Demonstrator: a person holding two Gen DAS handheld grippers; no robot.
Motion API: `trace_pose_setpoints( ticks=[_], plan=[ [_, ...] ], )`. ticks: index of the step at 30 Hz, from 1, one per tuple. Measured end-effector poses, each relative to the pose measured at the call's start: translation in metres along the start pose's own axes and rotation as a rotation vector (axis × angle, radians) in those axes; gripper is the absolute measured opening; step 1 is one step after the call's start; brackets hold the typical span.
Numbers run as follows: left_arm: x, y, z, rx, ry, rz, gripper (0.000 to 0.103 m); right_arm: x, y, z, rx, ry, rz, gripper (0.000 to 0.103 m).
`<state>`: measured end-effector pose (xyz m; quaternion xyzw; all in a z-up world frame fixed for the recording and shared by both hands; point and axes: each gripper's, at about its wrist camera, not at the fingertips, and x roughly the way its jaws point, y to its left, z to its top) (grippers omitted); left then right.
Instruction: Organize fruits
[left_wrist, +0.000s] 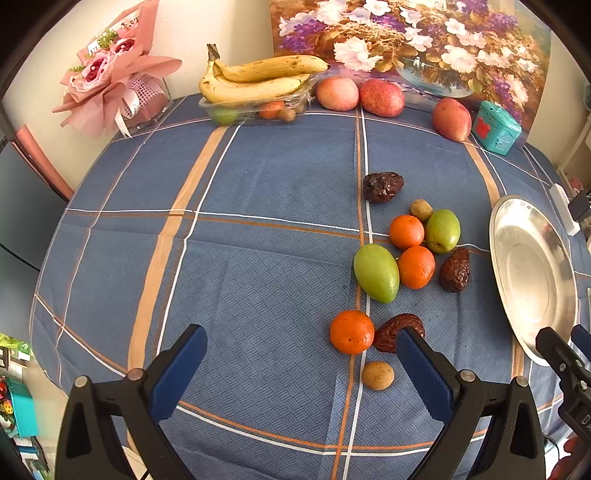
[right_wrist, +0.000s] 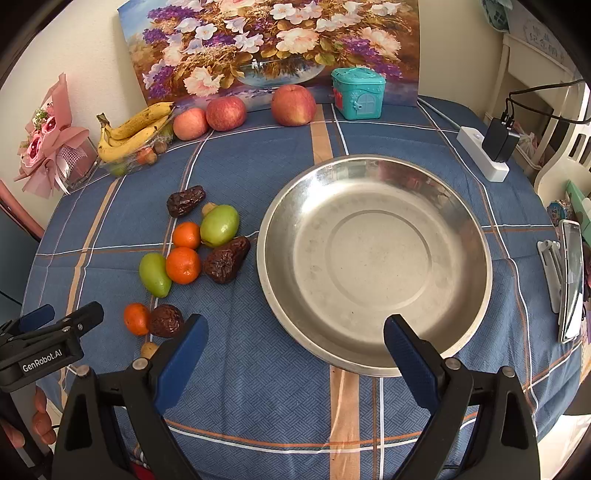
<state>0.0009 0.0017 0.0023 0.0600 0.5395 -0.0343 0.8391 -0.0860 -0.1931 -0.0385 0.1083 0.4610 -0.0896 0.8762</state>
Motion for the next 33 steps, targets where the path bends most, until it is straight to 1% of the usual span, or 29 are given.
trace_pose_setpoints(
  ticks=[3, 5, 6, 10, 14, 17, 18, 19, 22, 25, 26, 29, 31, 33],
  plan=[
    [-0.001, 0.0, -0.001, 0.0, -0.04, -0.004, 0.103, 0.0, 0.0, 0.0, -0.003, -0.001, -0.008, 0.096],
    [-0.001, 0.001, 0.0, -0.004, -0.039, -0.017, 0.103, 0.0, 0.0, 0.0, -0.003, -0.004, -0.007, 0.096],
    [0.0, 0.001, 0.0, -0.006, -0.016, -0.021, 0.103, 0.0, 0.0, 0.0, -0.004, -0.001, -0.007, 0.096],
    [0.001, 0.004, 0.001, -0.004, -0.011, -0.014, 0.103, 0.0, -0.001, 0.0, -0.006, -0.008, -0.007, 0.096],
    [0.0, 0.009, 0.002, -0.014, -0.033, -0.025, 0.103, 0.001, 0.0, 0.0, -0.007, -0.006, -0.009, 0.096],
    [0.0, 0.015, 0.003, -0.021, -0.048, -0.045, 0.103, 0.003, 0.002, 0.001, -0.008, 0.012, -0.011, 0.096],
    [-0.001, 0.017, 0.004, -0.026, -0.059, -0.061, 0.103, 0.004, 0.003, 0.002, -0.01, 0.014, -0.002, 0.096],
    [-0.002, 0.019, 0.005, -0.024, -0.064, -0.056, 0.103, 0.005, 0.005, 0.002, -0.014, 0.028, -0.002, 0.096],
    [-0.004, 0.022, 0.008, -0.011, -0.079, -0.042, 0.103, 0.011, 0.016, 0.003, -0.033, 0.049, 0.039, 0.096],
    [-0.003, 0.028, 0.01, -0.02, -0.074, -0.076, 0.103, 0.019, 0.029, 0.003, -0.048, 0.094, 0.107, 0.096],
    [-0.002, 0.029, 0.01, -0.023, -0.069, -0.096, 0.103, 0.022, 0.033, 0.002, -0.051, 0.096, 0.132, 0.096],
    [0.001, 0.032, 0.013, -0.028, -0.078, -0.136, 0.103, 0.029, 0.049, 0.002, -0.073, 0.115, 0.163, 0.096],
    [0.002, 0.036, 0.014, -0.027, -0.103, -0.138, 0.103, 0.036, 0.06, 0.001, -0.096, 0.137, 0.171, 0.096],
    [0.004, 0.039, 0.015, -0.029, -0.107, -0.147, 0.103, 0.042, 0.069, -0.001, -0.12, 0.158, 0.168, 0.096]
  ],
)
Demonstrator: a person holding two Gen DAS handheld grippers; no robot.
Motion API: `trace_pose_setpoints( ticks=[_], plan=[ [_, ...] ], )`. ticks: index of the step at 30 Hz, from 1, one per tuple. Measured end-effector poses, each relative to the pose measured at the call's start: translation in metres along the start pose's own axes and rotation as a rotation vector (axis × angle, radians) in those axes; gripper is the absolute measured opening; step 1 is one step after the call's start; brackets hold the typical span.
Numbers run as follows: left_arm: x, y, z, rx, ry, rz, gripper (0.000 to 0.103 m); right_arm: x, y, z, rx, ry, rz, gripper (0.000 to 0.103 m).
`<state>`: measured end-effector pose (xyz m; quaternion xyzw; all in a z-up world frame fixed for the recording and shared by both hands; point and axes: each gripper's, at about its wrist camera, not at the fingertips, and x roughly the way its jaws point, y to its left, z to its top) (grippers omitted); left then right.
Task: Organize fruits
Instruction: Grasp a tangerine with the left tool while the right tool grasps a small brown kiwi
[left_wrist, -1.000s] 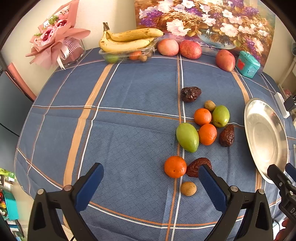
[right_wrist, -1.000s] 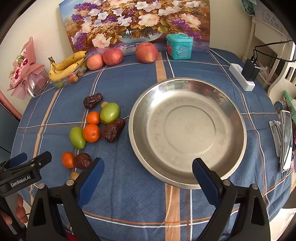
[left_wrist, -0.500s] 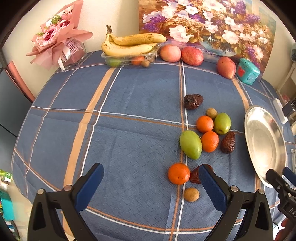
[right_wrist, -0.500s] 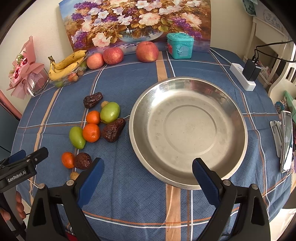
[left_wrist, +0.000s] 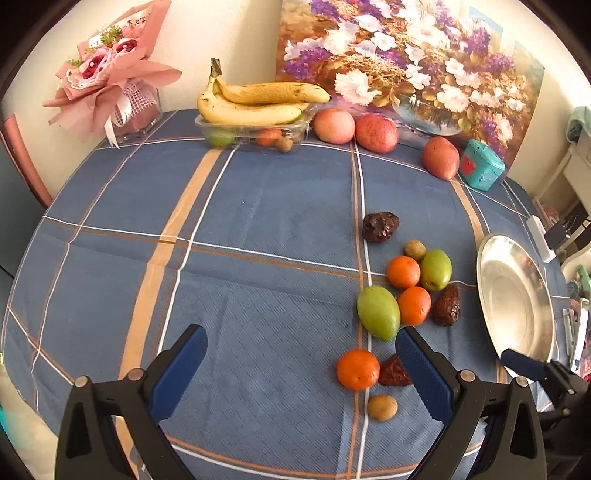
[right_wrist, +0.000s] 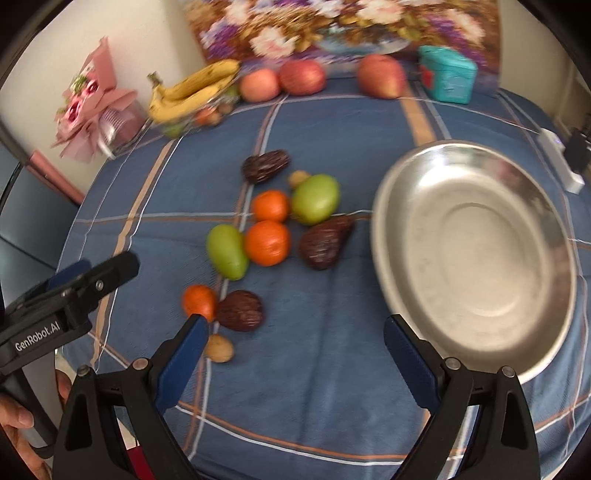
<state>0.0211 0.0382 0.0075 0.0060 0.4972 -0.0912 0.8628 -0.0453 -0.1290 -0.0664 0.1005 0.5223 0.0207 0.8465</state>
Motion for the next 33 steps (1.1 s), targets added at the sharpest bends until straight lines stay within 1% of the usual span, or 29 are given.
trace_pose_setpoints(
  ticks=[3, 5, 6, 7, 9, 11, 13, 14, 15, 16, 17, 19, 21, 23, 24, 25, 26, 27, 28, 30, 32, 33],
  plan=[
    [0.005, 0.003, 0.001, 0.022, 0.014, -0.013, 0.103, 0.01, 0.012, -0.001, -0.036, 0.036, 0.005, 0.096],
    [0.008, 0.005, 0.0, 0.023, 0.038, -0.022, 0.103, 0.017, 0.02, -0.002, -0.048, 0.06, 0.032, 0.095],
    [0.011, 0.007, -0.001, 0.013, 0.054, -0.037, 0.103, 0.02, 0.023, -0.003, -0.052, 0.068, 0.04, 0.093],
    [0.013, 0.009, -0.002, 0.004, 0.06, -0.042, 0.103, 0.024, 0.027, -0.004, -0.06, 0.08, 0.05, 0.087],
    [0.017, 0.012, -0.004, -0.011, 0.082, -0.048, 0.103, 0.031, 0.034, -0.005, -0.079, 0.098, 0.059, 0.079],
    [0.022, 0.011, -0.005, -0.003, 0.105, -0.05, 0.102, 0.036, 0.04, -0.007, -0.094, 0.115, 0.062, 0.079],
    [0.028, 0.009, -0.008, -0.005, 0.138, -0.079, 0.102, 0.041, 0.044, -0.009, -0.109, 0.13, 0.062, 0.077],
    [0.031, 0.007, -0.009, -0.011, 0.158, -0.103, 0.1, 0.044, 0.046, -0.009, -0.115, 0.134, 0.059, 0.073],
    [0.034, 0.007, -0.011, -0.019, 0.176, -0.127, 0.097, 0.047, 0.048, -0.01, -0.12, 0.139, 0.058, 0.069],
    [0.037, 0.005, -0.012, -0.022, 0.192, -0.147, 0.092, 0.049, 0.049, -0.01, -0.123, 0.148, 0.058, 0.065],
    [0.041, 0.003, -0.014, -0.024, 0.214, -0.169, 0.089, 0.053, 0.05, -0.01, -0.125, 0.153, 0.057, 0.064],
    [0.044, 0.0, -0.016, -0.019, 0.235, -0.19, 0.086, 0.06, 0.053, -0.01, -0.129, 0.159, 0.055, 0.064],
    [0.048, -0.004, -0.019, -0.016, 0.264, -0.219, 0.08, 0.064, 0.057, -0.01, -0.136, 0.162, 0.053, 0.064],
    [0.052, -0.005, -0.021, -0.031, 0.285, -0.251, 0.071, 0.068, 0.059, -0.01, -0.143, 0.164, 0.046, 0.064],
    [0.055, -0.006, -0.022, -0.041, 0.298, -0.273, 0.069, 0.069, 0.061, -0.011, -0.147, 0.161, 0.044, 0.064],
    [0.057, -0.006, -0.023, -0.045, 0.303, -0.283, 0.065, 0.069, 0.063, -0.01, -0.15, 0.158, 0.044, 0.064],
    [0.058, -0.007, -0.023, -0.046, 0.305, -0.289, 0.059, 0.07, 0.065, -0.01, -0.151, 0.153, 0.045, 0.059],
    [0.061, -0.008, -0.024, -0.05, 0.311, -0.299, 0.056, 0.073, 0.068, -0.01, -0.153, 0.147, 0.044, 0.055],
    [0.062, -0.008, -0.025, -0.058, 0.318, -0.306, 0.052, 0.073, 0.068, -0.009, -0.153, 0.146, 0.042, 0.048],
    [0.064, -0.008, -0.026, -0.077, 0.336, -0.328, 0.049, 0.071, 0.065, -0.01, -0.147, 0.146, 0.045, 0.048],
    [0.067, -0.008, -0.027, -0.085, 0.345, -0.334, 0.038, 0.069, 0.064, -0.01, -0.143, 0.146, 0.051, 0.046],
    [0.067, -0.007, -0.028, -0.087, 0.343, -0.332, 0.037, 0.067, 0.062, -0.011, -0.142, 0.146, 0.056, 0.044]
  ],
)
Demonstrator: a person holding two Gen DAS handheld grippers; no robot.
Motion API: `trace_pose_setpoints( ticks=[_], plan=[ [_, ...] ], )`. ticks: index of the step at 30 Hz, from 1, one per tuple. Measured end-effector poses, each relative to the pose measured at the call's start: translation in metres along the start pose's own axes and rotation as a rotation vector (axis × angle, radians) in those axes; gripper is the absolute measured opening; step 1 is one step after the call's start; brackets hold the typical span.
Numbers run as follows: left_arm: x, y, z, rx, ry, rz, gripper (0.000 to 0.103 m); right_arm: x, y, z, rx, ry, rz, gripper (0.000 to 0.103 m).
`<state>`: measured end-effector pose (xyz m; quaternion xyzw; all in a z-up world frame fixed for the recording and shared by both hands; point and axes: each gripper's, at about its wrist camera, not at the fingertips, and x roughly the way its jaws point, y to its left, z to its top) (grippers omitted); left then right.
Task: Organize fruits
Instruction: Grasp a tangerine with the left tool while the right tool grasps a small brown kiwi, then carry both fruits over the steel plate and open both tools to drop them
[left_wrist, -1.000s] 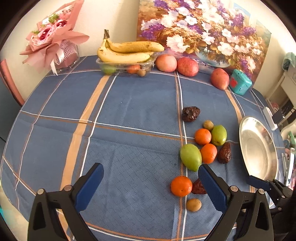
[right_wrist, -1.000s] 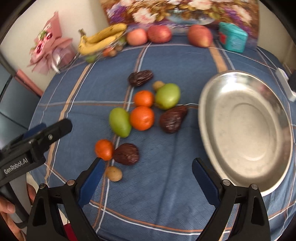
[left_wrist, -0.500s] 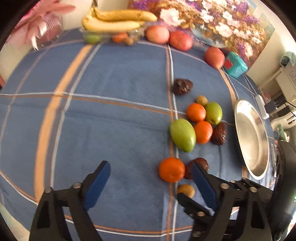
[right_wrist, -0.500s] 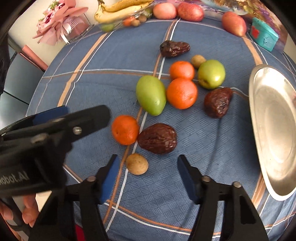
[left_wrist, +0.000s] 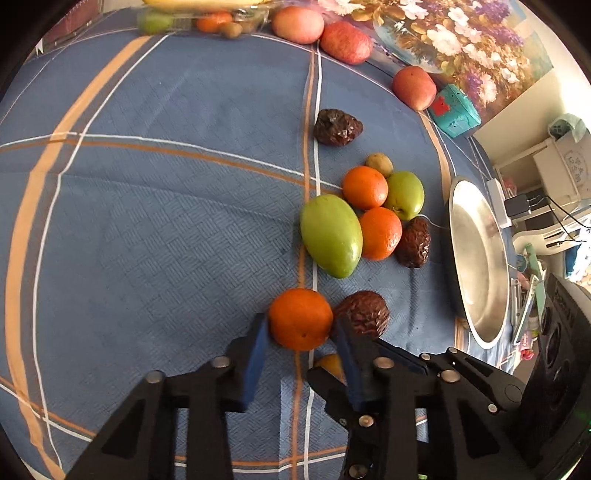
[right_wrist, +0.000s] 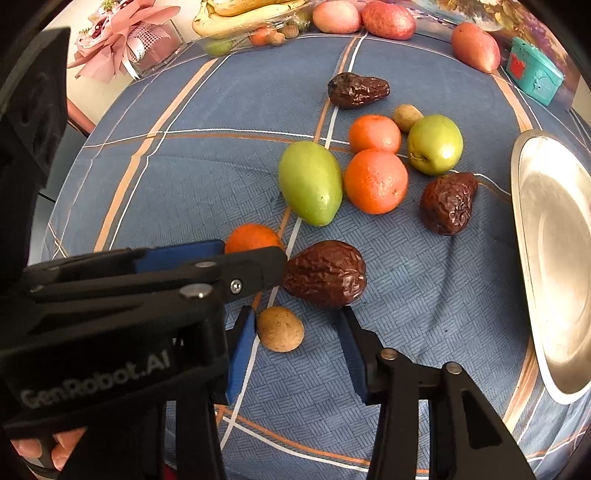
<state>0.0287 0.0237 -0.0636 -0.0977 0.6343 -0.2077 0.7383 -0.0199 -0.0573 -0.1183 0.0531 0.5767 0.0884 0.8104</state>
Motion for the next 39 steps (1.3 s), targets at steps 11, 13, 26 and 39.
trace_pose_setpoints(
  ticks=[11, 13, 26, 39],
  plan=[
    [-0.019, 0.032, -0.007, -0.113, -0.026, 0.003, 0.036, -0.011, -0.006, -0.004, 0.013, -0.011, 0.022, 0.027],
    [-0.026, 0.039, -0.009, -0.138, -0.038, 0.01, 0.036, -0.019, -0.013, -0.005, 0.033, -0.03, 0.032, 0.027],
    [-0.072, 0.011, 0.014, -0.14, -0.147, 0.049, 0.036, -0.095, -0.069, 0.012, 0.182, -0.255, -0.088, 0.027],
    [-0.037, -0.083, 0.063, -0.057, -0.13, 0.037, 0.036, -0.099, -0.139, 0.043, 0.366, -0.298, -0.156, 0.027]
  ],
)
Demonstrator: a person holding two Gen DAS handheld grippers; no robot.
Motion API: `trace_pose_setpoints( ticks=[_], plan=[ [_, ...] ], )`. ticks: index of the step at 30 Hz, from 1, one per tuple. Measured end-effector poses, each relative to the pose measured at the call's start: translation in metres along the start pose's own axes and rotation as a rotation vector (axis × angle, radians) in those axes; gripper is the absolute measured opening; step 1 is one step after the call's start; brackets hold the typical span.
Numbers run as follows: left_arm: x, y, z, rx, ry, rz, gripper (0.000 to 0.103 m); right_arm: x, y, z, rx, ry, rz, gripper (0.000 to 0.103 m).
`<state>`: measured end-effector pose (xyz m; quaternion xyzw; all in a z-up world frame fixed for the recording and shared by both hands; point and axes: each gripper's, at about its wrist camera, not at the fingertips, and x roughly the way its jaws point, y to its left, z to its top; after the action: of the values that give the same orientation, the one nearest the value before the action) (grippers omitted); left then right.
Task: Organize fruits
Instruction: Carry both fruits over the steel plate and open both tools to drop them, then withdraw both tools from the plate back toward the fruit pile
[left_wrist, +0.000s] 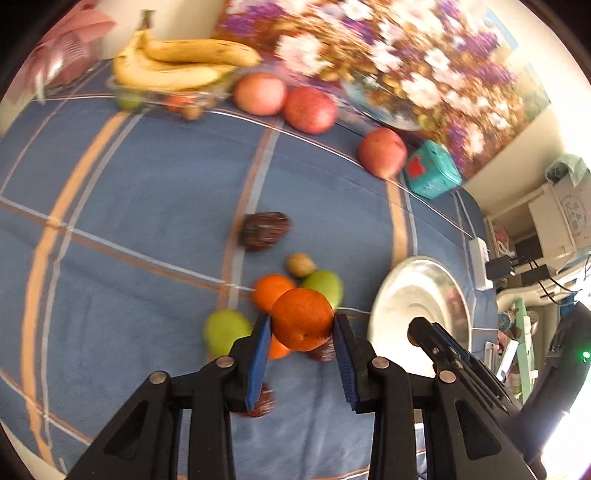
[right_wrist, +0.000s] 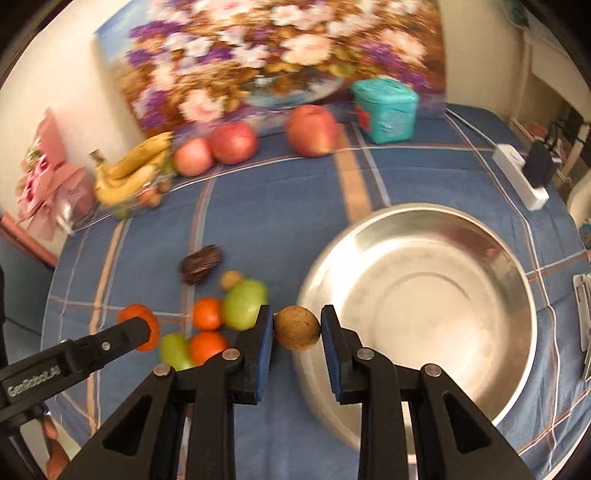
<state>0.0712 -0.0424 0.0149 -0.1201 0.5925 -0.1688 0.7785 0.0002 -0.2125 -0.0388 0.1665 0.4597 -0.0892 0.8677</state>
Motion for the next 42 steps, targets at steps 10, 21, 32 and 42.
trace_pose_setpoints(
  ticks=[10, 21, 32, 42],
  plan=[
    [0.048, -0.092, -0.017, 0.199, 0.061, -0.051, 0.036, -0.006, -0.1, 0.003, 0.23, -0.023, -0.108, 0.028],
    [0.073, -0.12, -0.036, 0.286, 0.1, -0.072, 0.047, -0.009, -0.107, 0.0, 0.248, -0.007, -0.122, 0.043],
    [0.055, -0.097, -0.032, 0.25, 0.017, -0.009, 0.081, -0.012, -0.104, 0.0, 0.243, -0.011, -0.128, 0.072],
    [0.041, -0.058, -0.02, 0.215, -0.159, 0.314, 0.103, -0.007, -0.093, -0.004, 0.197, -0.016, -0.116, 0.092]
  ],
)
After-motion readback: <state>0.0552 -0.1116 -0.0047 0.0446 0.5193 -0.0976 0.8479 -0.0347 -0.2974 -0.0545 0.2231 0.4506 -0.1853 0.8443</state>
